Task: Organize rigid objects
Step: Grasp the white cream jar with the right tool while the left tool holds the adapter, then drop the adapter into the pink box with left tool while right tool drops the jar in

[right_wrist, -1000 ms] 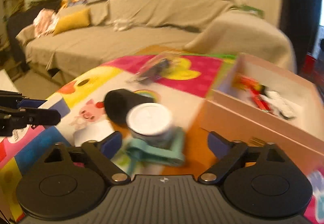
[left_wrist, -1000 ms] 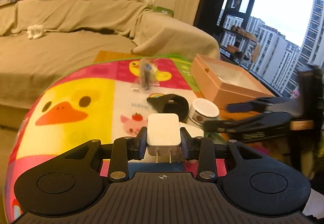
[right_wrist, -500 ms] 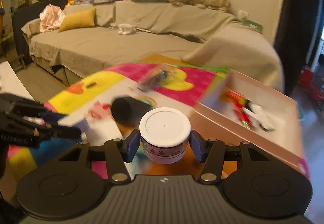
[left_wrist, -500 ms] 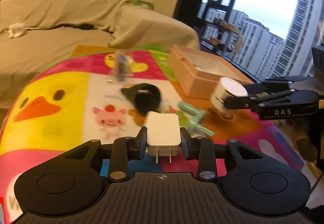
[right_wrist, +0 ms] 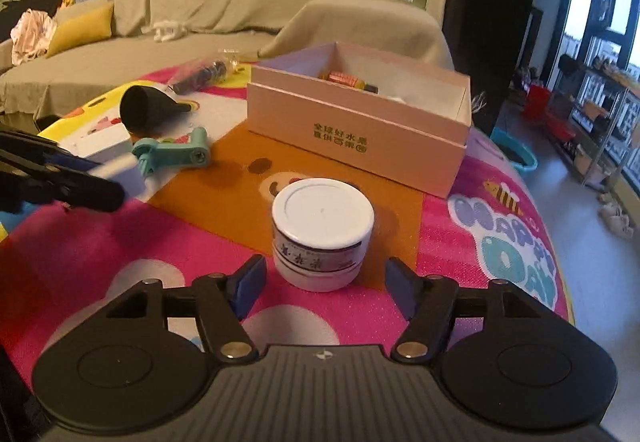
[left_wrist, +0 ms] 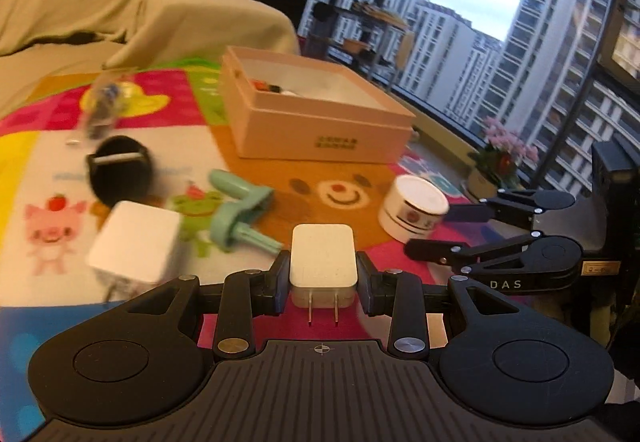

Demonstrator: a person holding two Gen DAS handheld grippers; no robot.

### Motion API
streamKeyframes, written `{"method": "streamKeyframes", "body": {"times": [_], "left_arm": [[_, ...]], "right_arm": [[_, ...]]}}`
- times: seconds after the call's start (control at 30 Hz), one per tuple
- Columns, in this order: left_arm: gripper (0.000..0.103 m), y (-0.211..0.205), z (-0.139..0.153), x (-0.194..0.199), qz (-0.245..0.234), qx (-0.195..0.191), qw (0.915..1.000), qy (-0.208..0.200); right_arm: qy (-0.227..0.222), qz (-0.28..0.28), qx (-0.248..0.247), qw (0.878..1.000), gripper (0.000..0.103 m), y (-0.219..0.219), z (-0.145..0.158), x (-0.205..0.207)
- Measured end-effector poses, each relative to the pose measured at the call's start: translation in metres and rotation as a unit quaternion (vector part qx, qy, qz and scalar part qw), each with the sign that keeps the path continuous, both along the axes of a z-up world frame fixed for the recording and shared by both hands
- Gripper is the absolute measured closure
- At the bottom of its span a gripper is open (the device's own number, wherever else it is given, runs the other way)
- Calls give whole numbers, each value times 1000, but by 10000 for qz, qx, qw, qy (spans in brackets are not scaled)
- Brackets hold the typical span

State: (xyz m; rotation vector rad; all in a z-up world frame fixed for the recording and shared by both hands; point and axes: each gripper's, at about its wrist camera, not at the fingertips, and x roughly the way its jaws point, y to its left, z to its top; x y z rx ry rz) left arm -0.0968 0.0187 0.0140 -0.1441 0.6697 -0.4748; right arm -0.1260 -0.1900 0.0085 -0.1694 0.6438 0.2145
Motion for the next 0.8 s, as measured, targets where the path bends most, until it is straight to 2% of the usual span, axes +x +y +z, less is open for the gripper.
{"method": "streamKeyframes", "body": {"times": [0.07,0.3,0.4,0.43,0.47,0.5,0.63,0.7,0.77,0.8], "left_arm": [[66,-3,-2,2,5,26,10000,35],[66,2,-6,-4,104,43,9998,139],[66,5,-8,-4,133,13,9997,184],[66,5,-8,-4,138,-8,9997,180],[66,5,-8,-4,139,-10,9997,176],[66,5,-9,-4,139,-12,9998,171],[66,5,-9,-5,132,-40,9998,172],[66,6,-9,-5,133,-63,9997,182],[66,6,-10,-4,136,-69,9997,186],[66,5,-10,-4,136,-62,9997,182]], "right_arm": [[33,70,108,9999,51,1,1,1],[142,-22,284,9995,55,4,9,20],[-100,-13,354,9993,56,5,26,16],[-220,-3,331,9992,59,6,33,13],[-314,11,303,9990,71,7,38,12],[-360,49,274,9990,74,9,43,11],[-345,175,89,9992,75,17,45,15],[-299,198,156,9992,65,17,41,16],[-301,167,126,9993,37,17,36,14],[-316,156,123,9993,35,17,32,13]]}}
